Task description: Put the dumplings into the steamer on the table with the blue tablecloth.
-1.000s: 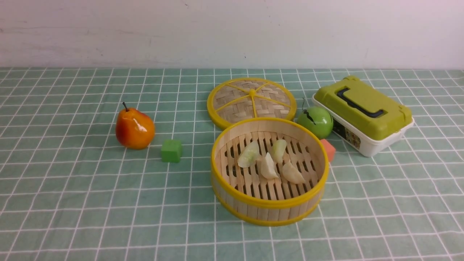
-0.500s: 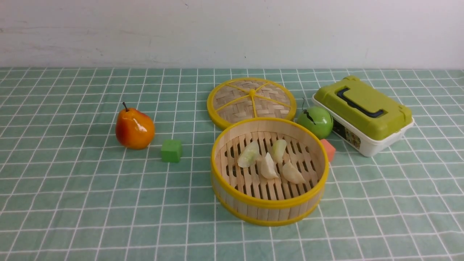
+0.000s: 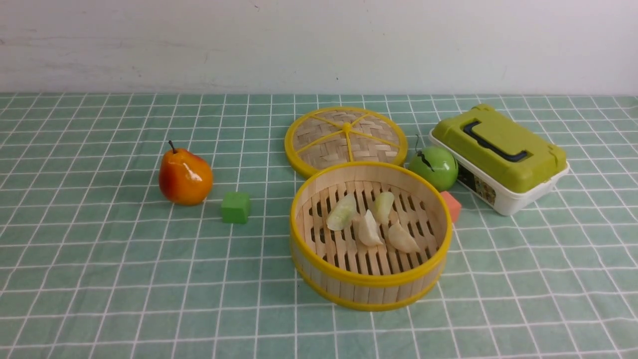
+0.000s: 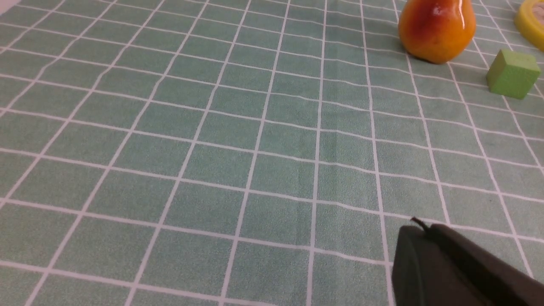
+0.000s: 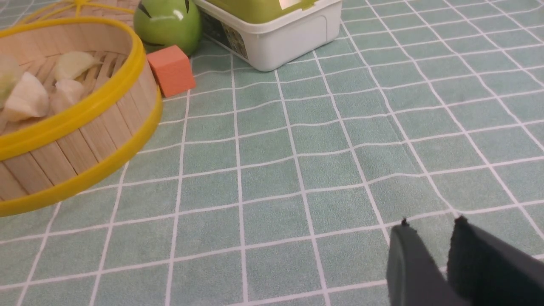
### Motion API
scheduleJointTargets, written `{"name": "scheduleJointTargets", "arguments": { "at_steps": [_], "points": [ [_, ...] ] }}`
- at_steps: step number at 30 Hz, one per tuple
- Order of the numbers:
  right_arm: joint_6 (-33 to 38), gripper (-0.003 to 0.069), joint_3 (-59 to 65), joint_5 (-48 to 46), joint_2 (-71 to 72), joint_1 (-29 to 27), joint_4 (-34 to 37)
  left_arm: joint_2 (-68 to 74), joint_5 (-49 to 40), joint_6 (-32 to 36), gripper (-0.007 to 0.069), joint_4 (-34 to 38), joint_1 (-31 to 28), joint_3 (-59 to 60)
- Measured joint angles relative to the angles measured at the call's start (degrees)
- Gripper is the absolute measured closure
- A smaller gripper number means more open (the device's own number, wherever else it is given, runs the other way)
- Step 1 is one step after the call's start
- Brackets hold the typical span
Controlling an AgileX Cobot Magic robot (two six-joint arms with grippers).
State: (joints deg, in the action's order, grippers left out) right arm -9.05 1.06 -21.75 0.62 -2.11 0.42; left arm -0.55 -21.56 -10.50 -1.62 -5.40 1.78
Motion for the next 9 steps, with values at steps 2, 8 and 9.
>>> {"name": "scheduleJointTargets", "arguments": {
  "at_steps": [2, 8, 9],
  "points": [
    [0.0, 0.0510, 0.0, 0.0, 0.0, 0.0, 0.0, 0.0, 0.0, 0.0, 0.0631, 0.0, 0.0, 0.0],
    [0.0, 0.0510, 0.0, 0.0, 0.0, 0.0, 0.0, 0.0, 0.0, 0.0, 0.0628, 0.0, 0.0, 0.0],
    [0.0, 0.0510, 0.0, 0.0, 0.0, 0.0, 0.0, 0.0, 0.0, 0.0, 0.0628, 0.0, 0.0, 0.0]
  ]
}}
